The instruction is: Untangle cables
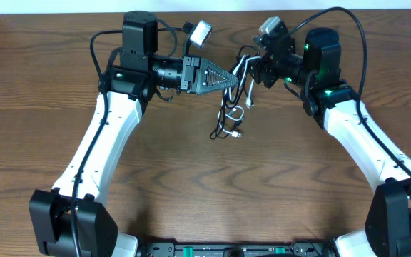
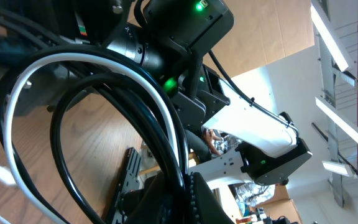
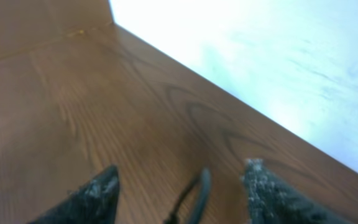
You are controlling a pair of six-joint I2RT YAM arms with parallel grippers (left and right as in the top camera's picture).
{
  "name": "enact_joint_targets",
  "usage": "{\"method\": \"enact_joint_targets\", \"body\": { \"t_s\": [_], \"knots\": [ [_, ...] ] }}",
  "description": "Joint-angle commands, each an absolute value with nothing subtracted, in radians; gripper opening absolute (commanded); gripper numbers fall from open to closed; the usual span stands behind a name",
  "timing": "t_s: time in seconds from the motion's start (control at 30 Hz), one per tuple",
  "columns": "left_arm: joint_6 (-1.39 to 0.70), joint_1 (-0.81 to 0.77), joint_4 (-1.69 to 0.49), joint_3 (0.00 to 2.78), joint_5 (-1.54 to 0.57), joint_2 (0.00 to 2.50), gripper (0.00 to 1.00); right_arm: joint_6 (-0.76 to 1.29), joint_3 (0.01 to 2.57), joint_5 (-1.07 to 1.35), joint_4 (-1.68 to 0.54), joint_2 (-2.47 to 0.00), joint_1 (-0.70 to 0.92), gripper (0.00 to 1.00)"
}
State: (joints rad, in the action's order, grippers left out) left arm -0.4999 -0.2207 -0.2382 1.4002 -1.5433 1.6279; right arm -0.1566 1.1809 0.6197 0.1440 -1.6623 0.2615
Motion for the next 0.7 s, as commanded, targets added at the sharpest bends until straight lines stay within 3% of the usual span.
{"method": "enact_joint_targets", "body": {
  "t_s": [0.0, 0.03, 0.17, 0.4, 0.67],
  "knots": [
    [-0.492, -0.219, -0.237, 1.412, -1.573, 1.614, 0.07, -0.123, 1.184, 0.721, 0.145, -1.666, 0.267, 0.11],
    [-0.492, -0.219, -0.237, 1.412, -1.571, 1.614, 0.08, -0.097, 1.184, 0.710, 0.139, -1.666, 0.265, 0.01],
    [-0.491, -0.219, -0.237, 1.412, -1.514, 1.614, 0.07, 0.015, 1.184, 0.702, -0.001, -1.666, 0.228, 0.01],
    [-0.424, -0.219, -0.250, 1.412, -1.361, 1.614, 0.08, 0.022, 1.184, 0.671, -0.282, -1.625, 0.188, 0.01],
    [-0.234, -0.219, -0.538, 1.412, -1.048, 1.614, 0.08, -0.025, 1.184, 0.522, -0.535, -1.473, 0.174, 0.01]
  ]
}}
